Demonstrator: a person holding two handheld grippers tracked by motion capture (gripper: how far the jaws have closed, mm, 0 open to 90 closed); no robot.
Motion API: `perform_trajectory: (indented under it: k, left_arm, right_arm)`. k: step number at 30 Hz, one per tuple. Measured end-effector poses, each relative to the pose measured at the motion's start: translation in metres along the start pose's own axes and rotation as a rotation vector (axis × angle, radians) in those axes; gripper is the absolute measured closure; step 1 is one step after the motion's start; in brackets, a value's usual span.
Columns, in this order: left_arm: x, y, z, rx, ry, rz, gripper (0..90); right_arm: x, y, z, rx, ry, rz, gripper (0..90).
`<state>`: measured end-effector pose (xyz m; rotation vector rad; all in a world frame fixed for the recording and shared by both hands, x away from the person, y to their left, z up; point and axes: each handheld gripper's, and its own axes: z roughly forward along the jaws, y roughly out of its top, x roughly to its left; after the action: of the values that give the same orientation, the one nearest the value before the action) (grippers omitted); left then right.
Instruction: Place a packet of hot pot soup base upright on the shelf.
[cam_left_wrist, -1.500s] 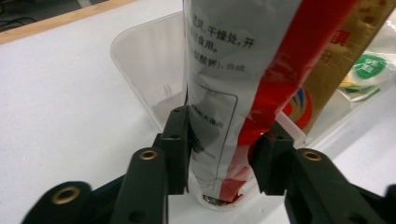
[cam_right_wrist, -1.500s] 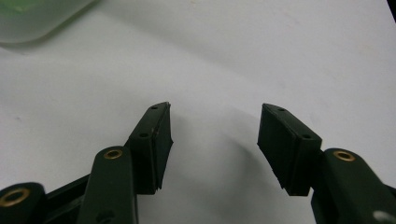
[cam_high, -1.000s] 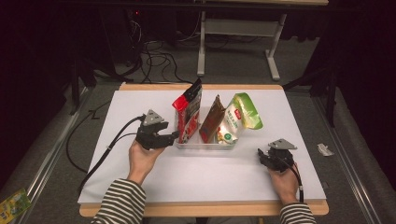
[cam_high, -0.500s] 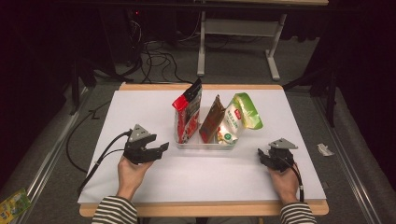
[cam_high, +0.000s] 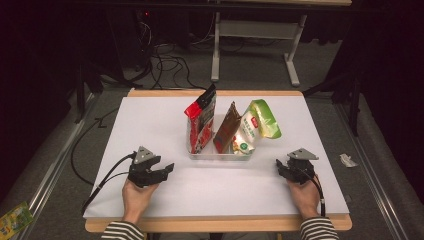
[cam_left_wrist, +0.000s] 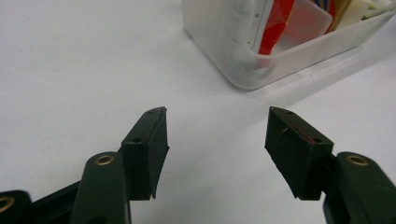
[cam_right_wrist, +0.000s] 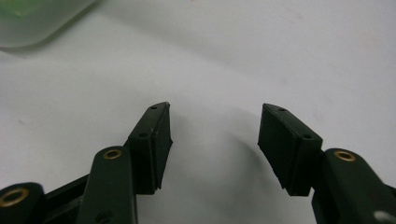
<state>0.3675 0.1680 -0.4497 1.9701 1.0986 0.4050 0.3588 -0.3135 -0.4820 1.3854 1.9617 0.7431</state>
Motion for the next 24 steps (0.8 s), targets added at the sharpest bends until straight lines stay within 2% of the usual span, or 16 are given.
perform_trajectory:
  k: [4,12,16,24]
  left_arm:
    - [0.006,-0.008,0.007,0.020,0.008,-0.019,39.3]
    - [0.012,-0.009,0.016,0.015,0.052,-0.015,39.3]
    - [0.015,-0.009,0.022,0.018,0.079,0.000,39.0]
    - [0.018,-0.011,0.034,0.019,0.121,0.013,38.3]
  right_arm:
    - [0.000,0.000,0.000,-0.001,-0.004,-0.003,44.5]
    - [0.000,0.000,0.000,0.000,0.000,0.000,44.5]
    - [-0.001,0.000,0.000,0.003,0.006,0.005,44.3]
    - [-0.009,0.001,0.001,0.012,0.048,0.066,42.4]
